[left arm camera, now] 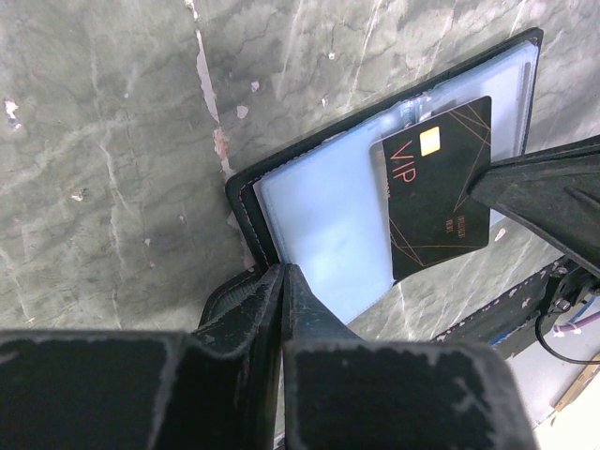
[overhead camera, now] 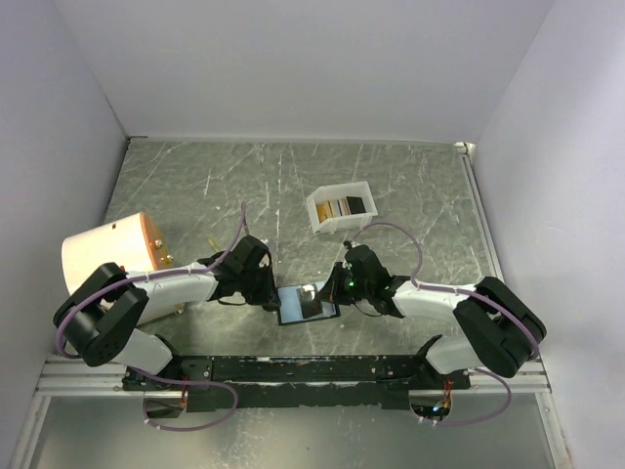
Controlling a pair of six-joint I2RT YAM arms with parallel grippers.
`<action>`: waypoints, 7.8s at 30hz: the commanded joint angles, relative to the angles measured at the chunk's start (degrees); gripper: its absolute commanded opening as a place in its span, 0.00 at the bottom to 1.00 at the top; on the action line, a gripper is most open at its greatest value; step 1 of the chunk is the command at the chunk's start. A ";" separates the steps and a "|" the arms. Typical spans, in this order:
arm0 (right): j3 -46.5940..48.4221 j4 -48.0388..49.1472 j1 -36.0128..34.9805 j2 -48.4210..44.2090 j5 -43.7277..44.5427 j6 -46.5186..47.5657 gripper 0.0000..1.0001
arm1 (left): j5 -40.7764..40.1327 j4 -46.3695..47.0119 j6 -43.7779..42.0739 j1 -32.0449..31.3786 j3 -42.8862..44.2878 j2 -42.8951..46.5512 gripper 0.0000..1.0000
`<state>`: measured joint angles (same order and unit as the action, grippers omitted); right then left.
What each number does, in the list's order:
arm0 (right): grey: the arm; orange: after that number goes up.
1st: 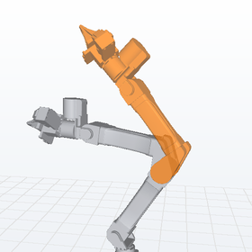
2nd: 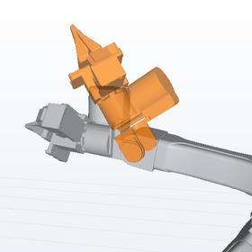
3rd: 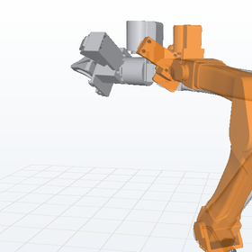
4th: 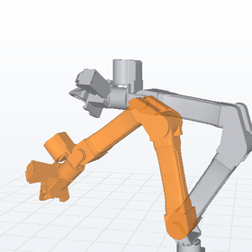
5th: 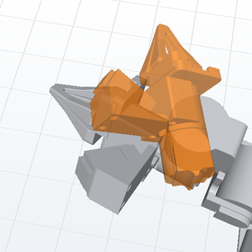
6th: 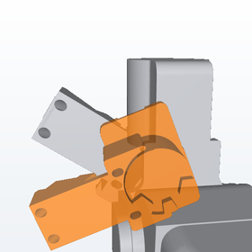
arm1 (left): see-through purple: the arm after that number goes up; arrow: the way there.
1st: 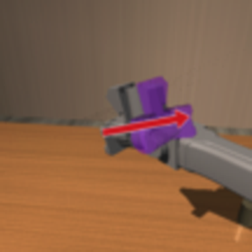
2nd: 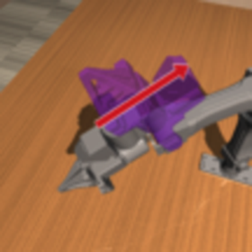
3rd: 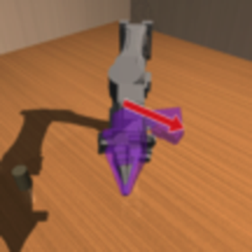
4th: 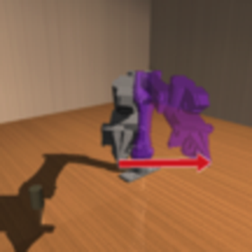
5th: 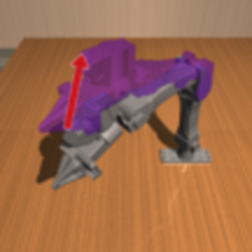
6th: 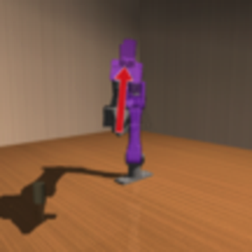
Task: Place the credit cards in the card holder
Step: Insert the credit card into the card holder, then pick up the credit card from the storage box.
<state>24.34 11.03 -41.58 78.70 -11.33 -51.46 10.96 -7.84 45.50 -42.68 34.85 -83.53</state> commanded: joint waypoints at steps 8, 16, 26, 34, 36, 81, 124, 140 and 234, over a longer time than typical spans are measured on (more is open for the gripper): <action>-0.37 1.14 1.09 2.60 -1.51 0.40 0.00 | -3.57 -1.58 -0.39 0.05 -1.55 -0.49 0.15; -0.60 2.49 0.79 3.15 -2.15 -0.21 0.00 | -2.40 -0.54 0.45 0.07 -2.15 -0.14 0.15; 2.04 -3.83 -0.97 2.84 1.32 1.27 0.17 | -2.26 -0.64 0.89 0.05 -2.24 0.41 0.17; 4.35 -8.61 -1.00 0.51 4.26 3.89 0.32 | -1.49 0.53 1.76 0.09 -3.03 2.33 0.20; 4.32 -7.71 -1.00 1.04 3.46 3.83 0.33 | -1.32 0.63 1.79 0.07 -3.10 1.98 0.20; 7.47 0.72 -6.41 9.40 -2.83 2.63 0.31 | 0.21 2.56 1.70 0.11 -3.30 1.47 0.34; 39.39 -30.40 5.49 8.30 21.23 27.45 0.52 | -11.07 -17.31 -8.00 0.05 12.95 17.66 0.94; 69.36 -43.96 9.57 36.21 37.55 38.01 0.73 | -23.96 -29.67 -19.41 0.06 20.61 23.85 1.00; 70.58 -40.92 12.81 45.03 63.75 46.99 0.31 | -25.68 -29.79 -18.87 0.16 19.65 23.86 1.00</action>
<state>95.90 -30.09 -29.23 126.50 50.11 -3.84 -14.02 -37.54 26.79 -42.68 54.00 -59.68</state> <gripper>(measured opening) 0.339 0.998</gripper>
